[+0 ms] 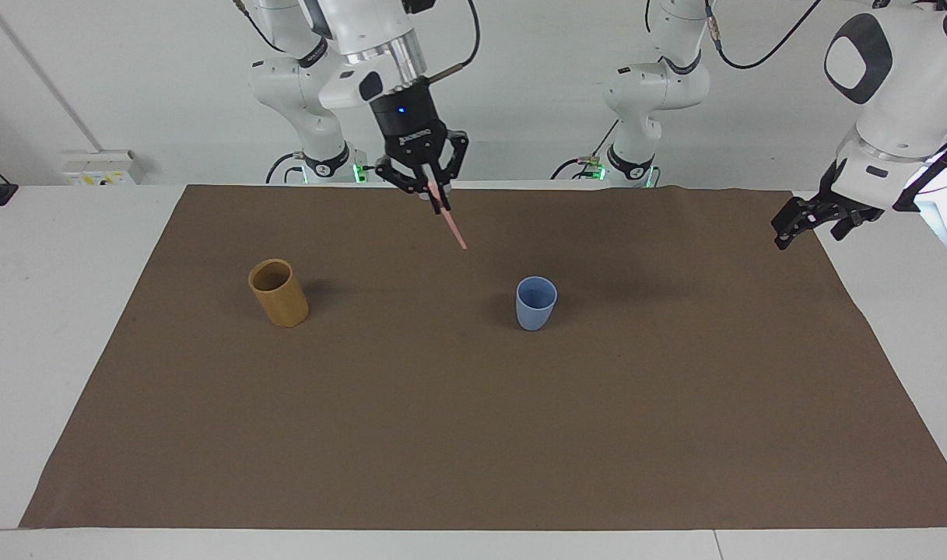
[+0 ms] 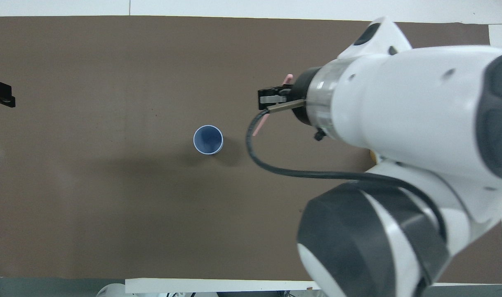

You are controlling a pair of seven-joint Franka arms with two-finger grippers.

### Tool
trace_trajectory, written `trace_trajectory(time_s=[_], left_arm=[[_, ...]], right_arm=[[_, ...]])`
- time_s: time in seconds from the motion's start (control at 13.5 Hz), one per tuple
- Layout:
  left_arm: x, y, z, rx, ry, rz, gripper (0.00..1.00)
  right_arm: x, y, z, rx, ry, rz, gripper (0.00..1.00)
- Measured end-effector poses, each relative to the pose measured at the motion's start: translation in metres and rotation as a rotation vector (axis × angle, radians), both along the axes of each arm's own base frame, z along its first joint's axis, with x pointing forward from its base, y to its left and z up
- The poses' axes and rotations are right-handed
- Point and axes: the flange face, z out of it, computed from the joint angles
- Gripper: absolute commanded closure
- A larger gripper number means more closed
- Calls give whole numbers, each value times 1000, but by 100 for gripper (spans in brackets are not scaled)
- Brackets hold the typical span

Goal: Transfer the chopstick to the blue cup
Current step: 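Lift the pink straw from the tan cup with the right gripper toward the blue cup, then lower the pink straw into the blue cup and open the right gripper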

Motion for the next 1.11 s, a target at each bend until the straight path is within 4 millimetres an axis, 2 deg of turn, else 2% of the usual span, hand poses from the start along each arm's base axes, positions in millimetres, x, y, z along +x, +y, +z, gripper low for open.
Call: trace_trajectory(time_s=[0.15, 0.37, 0.59, 0.81, 0.96, 1.04, 1.11], left_arm=[[0, 0, 0, 0, 0, 0, 0], [0, 0, 0, 0, 0, 0, 0], [0, 0, 0, 0, 0, 0, 0], [0, 0, 0, 0, 0, 0, 0], [0, -2, 0, 0, 0, -4, 0], [0, -3, 0, 0, 0, -5, 0], [0, -3, 0, 0, 0, -5, 0]], right_arm=[[-3, 47, -32, -33, -23, -17, 100], [1, 93, -81, -65, -27, 0, 100], [12, 102, -91, -48, -22, -3, 99], [7, 109, -97, -53, -13, 8, 98], [3, 112, -109, -55, -11, 17, 97], [1, 112, -115, -58, -9, 19, 95], [0, 112, -119, -60, -7, 21, 88]])
